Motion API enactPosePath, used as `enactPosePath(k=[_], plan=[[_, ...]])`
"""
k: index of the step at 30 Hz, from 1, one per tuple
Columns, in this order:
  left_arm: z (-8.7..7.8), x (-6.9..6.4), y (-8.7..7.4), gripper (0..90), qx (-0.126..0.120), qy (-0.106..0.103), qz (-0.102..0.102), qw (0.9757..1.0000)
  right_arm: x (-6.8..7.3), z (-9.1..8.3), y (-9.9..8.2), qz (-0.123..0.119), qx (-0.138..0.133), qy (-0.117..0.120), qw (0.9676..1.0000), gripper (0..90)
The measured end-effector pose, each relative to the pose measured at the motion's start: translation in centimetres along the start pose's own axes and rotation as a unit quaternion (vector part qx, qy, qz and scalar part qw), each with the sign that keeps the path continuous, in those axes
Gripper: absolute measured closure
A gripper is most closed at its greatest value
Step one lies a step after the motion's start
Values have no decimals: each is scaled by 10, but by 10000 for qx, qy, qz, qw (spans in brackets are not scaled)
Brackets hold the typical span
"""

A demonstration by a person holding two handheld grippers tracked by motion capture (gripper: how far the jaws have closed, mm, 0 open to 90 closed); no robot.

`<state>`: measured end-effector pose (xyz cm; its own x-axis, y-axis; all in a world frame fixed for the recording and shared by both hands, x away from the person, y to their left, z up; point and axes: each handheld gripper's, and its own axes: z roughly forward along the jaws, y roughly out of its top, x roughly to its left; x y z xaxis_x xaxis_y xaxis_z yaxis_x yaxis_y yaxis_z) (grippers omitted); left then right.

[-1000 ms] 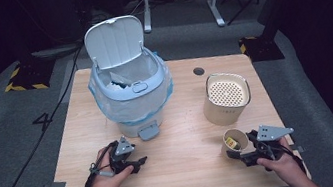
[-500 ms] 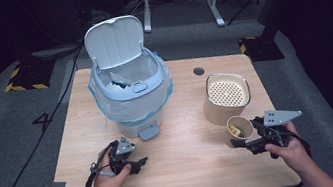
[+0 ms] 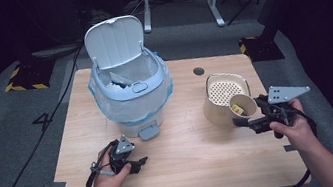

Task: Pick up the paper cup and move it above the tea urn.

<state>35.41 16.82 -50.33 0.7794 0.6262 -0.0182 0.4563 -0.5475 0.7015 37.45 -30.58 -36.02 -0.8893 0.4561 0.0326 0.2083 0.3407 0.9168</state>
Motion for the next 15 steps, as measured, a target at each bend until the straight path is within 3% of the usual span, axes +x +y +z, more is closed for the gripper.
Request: enactPosePath(k=[5, 10, 15], plan=[[1, 1, 1, 253, 0, -12, -25, 10000, -9, -2, 20, -51, -33, -59, 10000, 279], [3, 2, 2, 245, -3, 11, -37, 10000, -23, -3, 35, 160, -40, -118, 9998, 279], [4, 3, 4, 231, 23, 10, -9, 10000, -35, 0, 47, 140, -33, -192, 9997, 279]])
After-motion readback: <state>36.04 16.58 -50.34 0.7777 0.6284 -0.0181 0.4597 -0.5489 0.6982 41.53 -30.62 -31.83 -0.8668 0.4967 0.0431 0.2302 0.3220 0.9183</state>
